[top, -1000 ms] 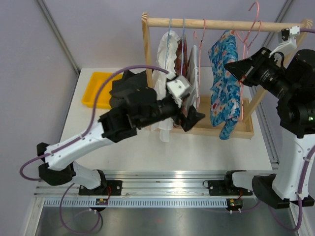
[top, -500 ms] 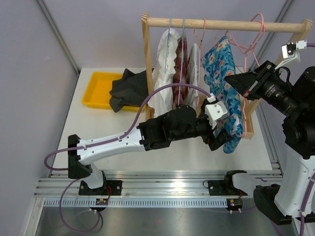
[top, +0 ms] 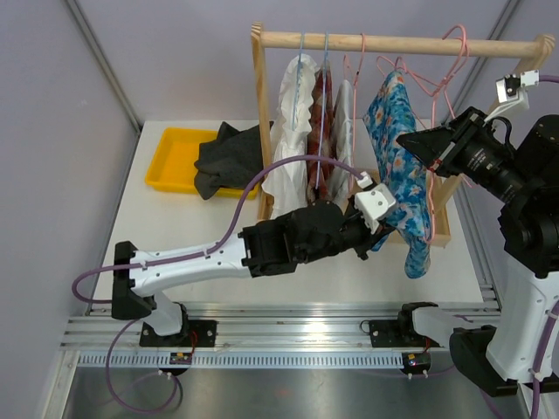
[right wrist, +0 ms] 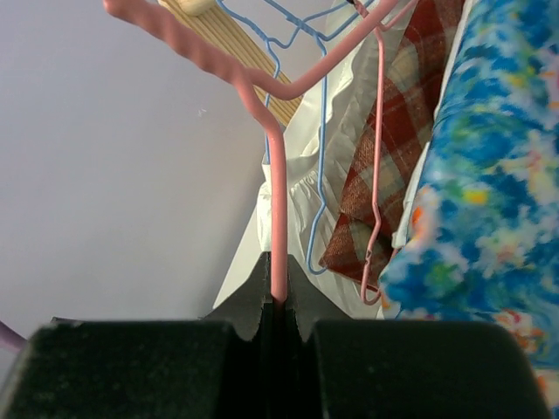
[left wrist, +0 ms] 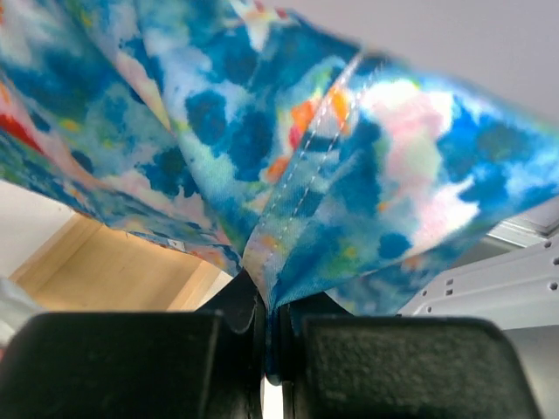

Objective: Remove the skirt from the hanger

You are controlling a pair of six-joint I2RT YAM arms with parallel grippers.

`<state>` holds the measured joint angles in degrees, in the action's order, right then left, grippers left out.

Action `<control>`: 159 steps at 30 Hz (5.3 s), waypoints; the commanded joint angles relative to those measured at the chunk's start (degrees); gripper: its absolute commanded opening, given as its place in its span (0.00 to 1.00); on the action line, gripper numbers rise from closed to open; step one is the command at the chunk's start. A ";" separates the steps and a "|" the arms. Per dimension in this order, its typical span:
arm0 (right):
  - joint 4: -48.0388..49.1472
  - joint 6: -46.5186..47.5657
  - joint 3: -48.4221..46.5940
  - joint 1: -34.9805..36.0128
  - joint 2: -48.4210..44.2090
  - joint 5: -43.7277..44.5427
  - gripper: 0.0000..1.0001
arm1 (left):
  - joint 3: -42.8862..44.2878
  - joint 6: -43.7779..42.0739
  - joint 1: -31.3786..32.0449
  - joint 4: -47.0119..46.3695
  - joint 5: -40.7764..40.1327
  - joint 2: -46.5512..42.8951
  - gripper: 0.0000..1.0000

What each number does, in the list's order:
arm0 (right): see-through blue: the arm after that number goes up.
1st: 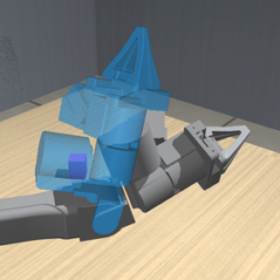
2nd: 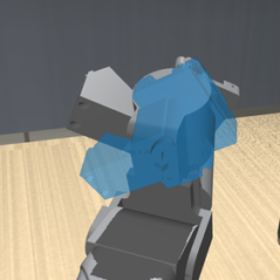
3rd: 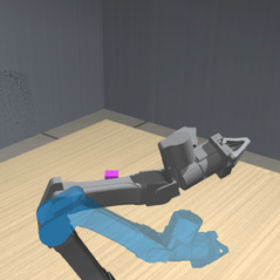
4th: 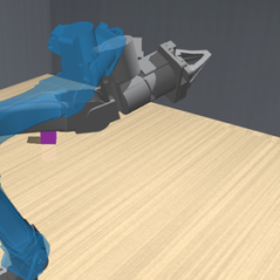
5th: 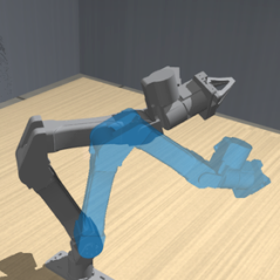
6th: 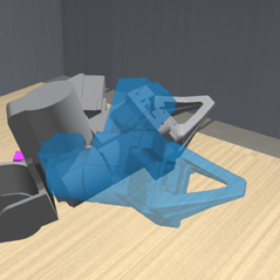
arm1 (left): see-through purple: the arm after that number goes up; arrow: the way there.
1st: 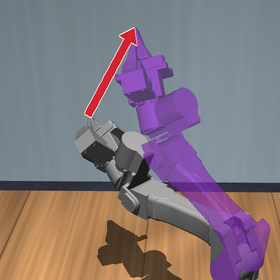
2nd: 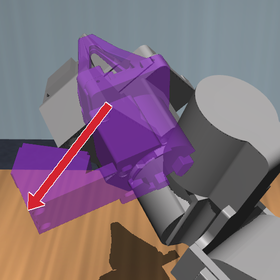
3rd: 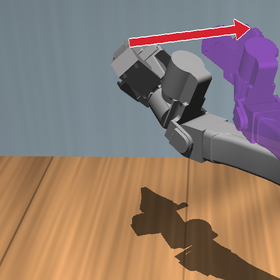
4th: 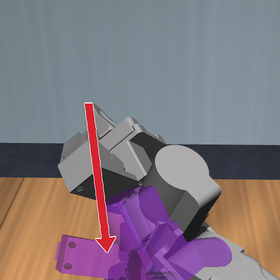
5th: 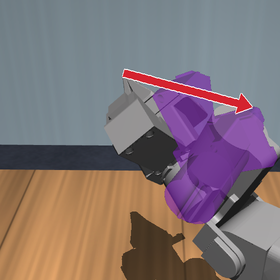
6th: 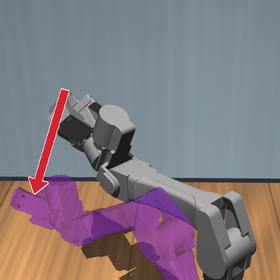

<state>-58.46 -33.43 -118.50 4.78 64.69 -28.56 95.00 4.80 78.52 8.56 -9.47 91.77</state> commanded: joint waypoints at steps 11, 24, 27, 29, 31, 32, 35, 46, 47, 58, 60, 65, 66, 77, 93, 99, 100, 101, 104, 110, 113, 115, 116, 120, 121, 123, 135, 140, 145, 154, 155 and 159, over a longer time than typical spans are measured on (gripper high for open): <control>3.26 3.37 -6.57 0.15 3.95 3.94 0.00 | -40.49 21.88 21.31 -1.01 -20.22 -18.37 0.00; 13.89 2.14 -0.08 0.15 10.19 5.53 0.00 | -45.56 48.46 26.51 33.07 -42.10 -35.76 0.00; 17.49 1.44 5.02 0.06 10.72 5.97 0.00 | -37.29 48.65 24.50 47.75 -48.70 -37.62 0.00; 19.87 0.74 8.62 0.15 11.34 5.71 0.00 | -28.59 45.76 20.46 55.03 -52.48 -38.15 0.00; 21.44 0.39 11.69 0.15 12.04 5.62 0.00 | -21.66 40.06 13.35 55.87 -53.45 -38.85 0.00; 21.98 0.04 12.84 0.06 12.13 5.62 0.00 | -20.22 31.41 10.37 52.30 -53.02 -39.47 0.00; 23.39 -0.23 16.97 0.15 11.17 5.62 0.00 | -14.69 14.31 -1.68 41.21 -47.41 -40.97 0.00; 17.86 2.67 21.90 0.06 5.55 9.22 0.91 | 20.54 -2.25 -52.65 33.10 -11.38 -14.54 0.00; 17.42 3.45 22.17 0.15 5.02 10.61 0.99 | 23.36 -2.34 -54.94 33.02 -10.22 -11.81 0.00; 13.54 6.10 21.82 0.06 -7.28 16.51 0.99 | 17.30 6.62 -71.75 18.28 -4.32 7.64 0.00; 13.54 6.10 20.25 0.15 -9.74 17.48 0.99 | 9.10 7.50 -71.75 14.49 -4.24 6.24 0.00; 18.36 6.27 18.39 0.06 -13.44 14.69 0.99 | -8.58 12.33 -72.02 8.58 -4.94 8.23 0.33; 19.77 6.53 18.30 0.15 -14.23 13.19 0.99 | -8.95 12.69 -72.10 8.93 -3.81 9.65 0.57; 29.36 -3.39 14.08 0.15 -2.38 -8.09 0.99 | -15.28 14.19 -68.16 14.81 -8.80 -12.82 0.99; 30.14 3.37 19.35 6.38 12.74 4.30 0.83 | -37.40 17.96 -62.35 20.71 -4.68 -53.69 0.99; 32.09 2.67 20.24 9.90 15.73 6.41 0.58 | -43.66 20.69 -62.09 21.50 -1.87 -57.66 0.99; 32.35 2.58 20.24 10.16 16.00 6.67 0.53 | -43.85 20.69 -62.09 21.59 -1.86 -57.84 0.99; 32.27 2.58 20.24 10.25 16.17 6.85 0.44 | -43.94 20.60 -62.00 21.68 -1.95 -58.01 0.99; 32.09 2.32 20.24 10.34 16.18 8.69 0.00 | -42.71 19.90 -61.91 22.38 -1.69 -58.28 0.99; 26.92 4.86 11.58 10.34 16.43 10.45 0.00 | -38.06 16.91 -61.65 21.86 -0.28 -54.87 0.99; 21.64 5.92 2.96 10.34 18.28 10.89 0.00 | -32.72 15.68 -59.99 20.89 1.39 -50.65 0.99; 18.13 5.83 -0.67 10.34 18.55 10.89 0.00 | -28.75 14.46 -57.62 20.19 0.52 -48.53 0.99; 17.24 5.66 -2.86 10.34 18.20 10.54 0.00 | -26.64 13.84 -53.86 20.01 -2.01 -46.96 0.99; 16.35 3.29 -2.01 10.34 15.13 7.39 0.00 | -11.21 7.88 -41.81 21.84 -8.89 -34.86 0.99; 15.83 2.59 -1.22 10.43 13.90 6.59 0.00 | -8.72 5.60 -37.17 22.20 -9.42 -32.90 0.99; 15.04 1.97 -0.42 10.43 12.58 4.84 0.00 | -2.49 3.82 -32.66 21.51 -8.64 -28.08 0.99; 11.79 -3.57 1.34 10.34 2.64 -3.61 0.00 | -6.75 1.00 -16.39 1.12 22.22 -19.61 0.99; 12.92 -6.55 1.51 10.34 -0.08 -5.72 0.00 | -12.11 2.93 -12.52 -6.69 21.35 -17.24 0.99; 14.77 -10.42 2.13 10.34 -1.49 -8.97 0.00 | -11.68 1.97 -9.01 -8.29 16.16 -14.43 0.99; 16.97 -13.24 4.94 10.43 -4.57 -10.03 0.00 | -12.99 2.67 -7.95 -11.63 9.74 -13.53 0.00; 16.71 -12.89 5.03 10.34 -4.57 -10.03 0.00 | -13.96 2.85 -7.86 -12.24 7.22 -14.41 0.00; 16.62 -11.40 3.90 10.34 -4.04 -8.10 0.00 | -21.68 4.87 -6.02 -12.77 5.61 -19.42 0.00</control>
<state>-46.74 -45.84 -113.21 15.00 60.38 -36.69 78.28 8.05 71.22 -1.85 0.82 76.97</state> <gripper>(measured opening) 0.044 0.019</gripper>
